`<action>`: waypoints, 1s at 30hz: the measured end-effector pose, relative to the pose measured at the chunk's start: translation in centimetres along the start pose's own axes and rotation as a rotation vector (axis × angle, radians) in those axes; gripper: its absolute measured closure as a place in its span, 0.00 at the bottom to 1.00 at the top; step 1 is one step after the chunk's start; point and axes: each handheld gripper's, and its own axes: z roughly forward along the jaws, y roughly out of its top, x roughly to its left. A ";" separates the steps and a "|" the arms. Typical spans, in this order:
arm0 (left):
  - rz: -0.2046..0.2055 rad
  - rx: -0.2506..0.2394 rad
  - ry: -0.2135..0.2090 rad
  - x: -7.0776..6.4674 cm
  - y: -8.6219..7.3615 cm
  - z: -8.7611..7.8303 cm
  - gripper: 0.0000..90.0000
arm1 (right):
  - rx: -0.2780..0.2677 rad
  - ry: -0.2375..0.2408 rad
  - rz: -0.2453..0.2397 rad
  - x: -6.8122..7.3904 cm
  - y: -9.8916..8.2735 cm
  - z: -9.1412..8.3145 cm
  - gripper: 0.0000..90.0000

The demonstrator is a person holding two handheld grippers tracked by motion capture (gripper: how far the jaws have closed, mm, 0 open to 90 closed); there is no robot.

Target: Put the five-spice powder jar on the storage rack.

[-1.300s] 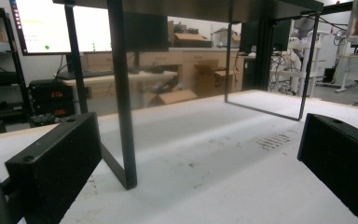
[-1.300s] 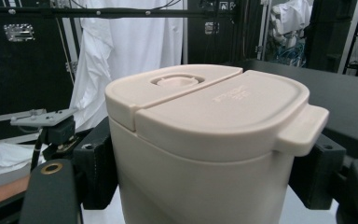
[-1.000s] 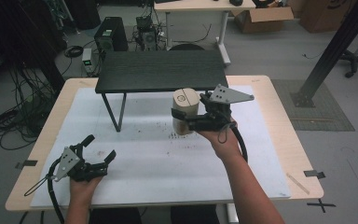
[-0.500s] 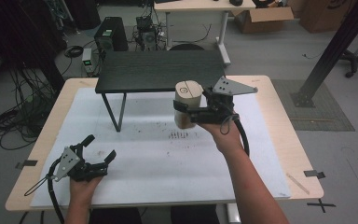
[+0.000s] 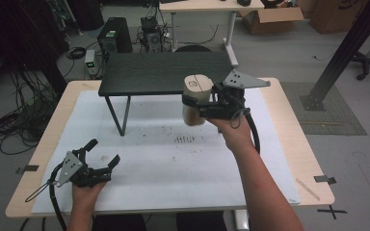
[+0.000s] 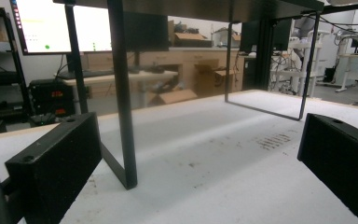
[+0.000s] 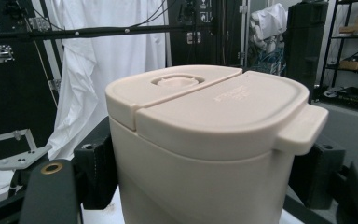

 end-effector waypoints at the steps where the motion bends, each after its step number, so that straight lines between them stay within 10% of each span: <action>1: 0.000 0.002 0.000 0.0 0.0 0.0 0.00 | -0.003 0.000 0.001 -0.1 0.1 0.0 0.26; 30: -0.007 -0.001 -0.001 0.0 0.0 0.0 0.00 | 0.003 -0.052 0.015 -1.9 2.6 0.9 0.27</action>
